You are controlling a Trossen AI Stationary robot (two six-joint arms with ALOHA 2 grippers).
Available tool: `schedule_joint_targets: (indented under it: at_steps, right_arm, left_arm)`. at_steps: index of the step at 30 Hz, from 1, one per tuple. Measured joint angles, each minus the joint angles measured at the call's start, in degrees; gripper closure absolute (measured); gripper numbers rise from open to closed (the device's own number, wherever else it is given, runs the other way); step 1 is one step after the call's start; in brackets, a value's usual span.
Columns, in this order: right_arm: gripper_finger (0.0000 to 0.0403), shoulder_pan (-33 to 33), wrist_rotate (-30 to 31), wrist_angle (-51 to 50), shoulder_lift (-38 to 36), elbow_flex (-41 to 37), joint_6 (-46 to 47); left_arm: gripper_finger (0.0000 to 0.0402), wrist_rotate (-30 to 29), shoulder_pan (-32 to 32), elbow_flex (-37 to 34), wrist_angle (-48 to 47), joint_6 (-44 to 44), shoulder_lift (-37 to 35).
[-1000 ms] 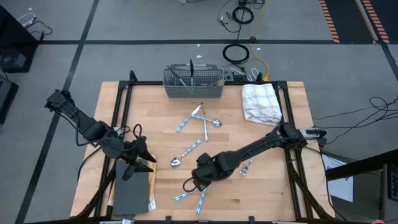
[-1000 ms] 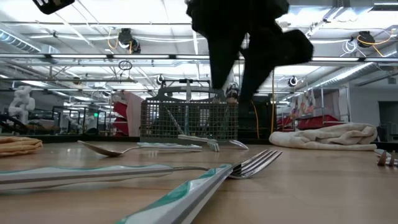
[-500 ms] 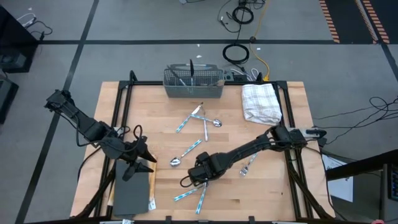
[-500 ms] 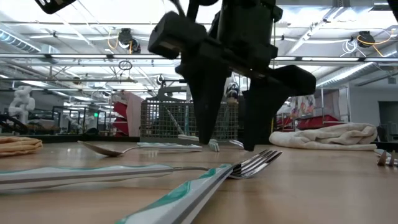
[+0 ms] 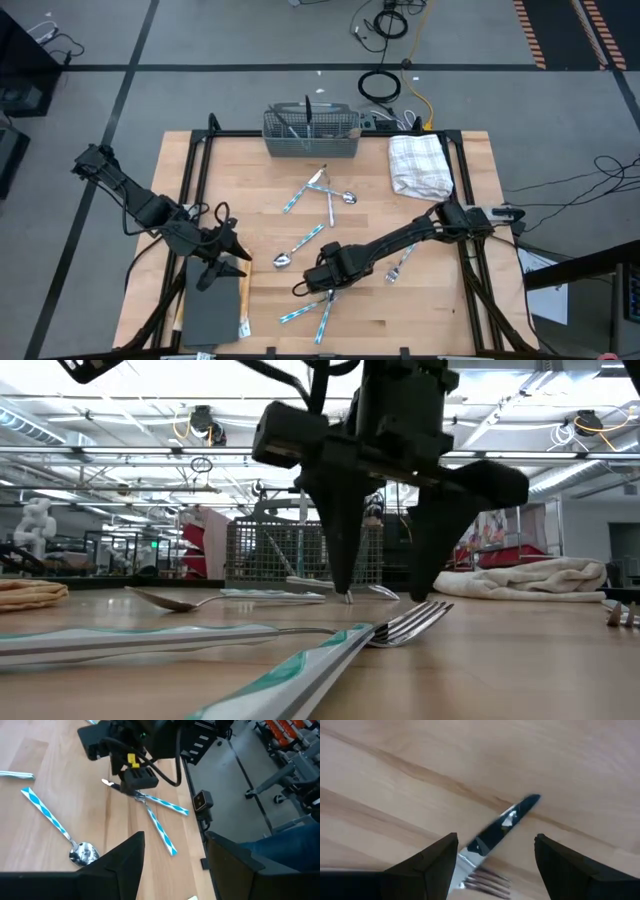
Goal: Sort silverware
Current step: Put the blue table knife into the gray silverware rack
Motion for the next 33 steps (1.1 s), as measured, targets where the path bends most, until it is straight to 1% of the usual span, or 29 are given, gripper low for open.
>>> schedule_joint_targets:
  at_steps: [5,8,14,17,24,33]
  right_arm:
    - [0.0151,0.07,0.16,8.26,-0.04,-3.98,2.52]
    - [0.0151,0.71,0.32,11.3,-0.49,-6.24,5.41]
    - [0.0159,1.33,0.86,11.43,-0.59,-7.78,8.9]
    - [0.0179,1.33,1.47,10.46,-0.48,-7.79,8.91]
    - [0.0225,1.0,1.47,9.11,-0.34,-7.85,7.76]
    - [0.0302,0.44,1.11,8.86,-0.26,-7.98,4.0]
  left_arm:
    - [0.0189,0.03,0.0,0.0,-0.05,2.24,0.0]
    - [0.0189,0.02,0.07,0.0,-0.11,2.32,0.0]
    - [0.0189,-0.14,0.07,0.0,-0.35,2.71,0.0]
    - [0.0189,-1.3,0.07,0.0,-1.68,2.71,0.0]
    - [0.0189,-1.58,0.07,0.0,-2.05,2.71,0.0]
    - [0.0189,-2.04,0.07,-0.95,-2.17,2.63,0.0]
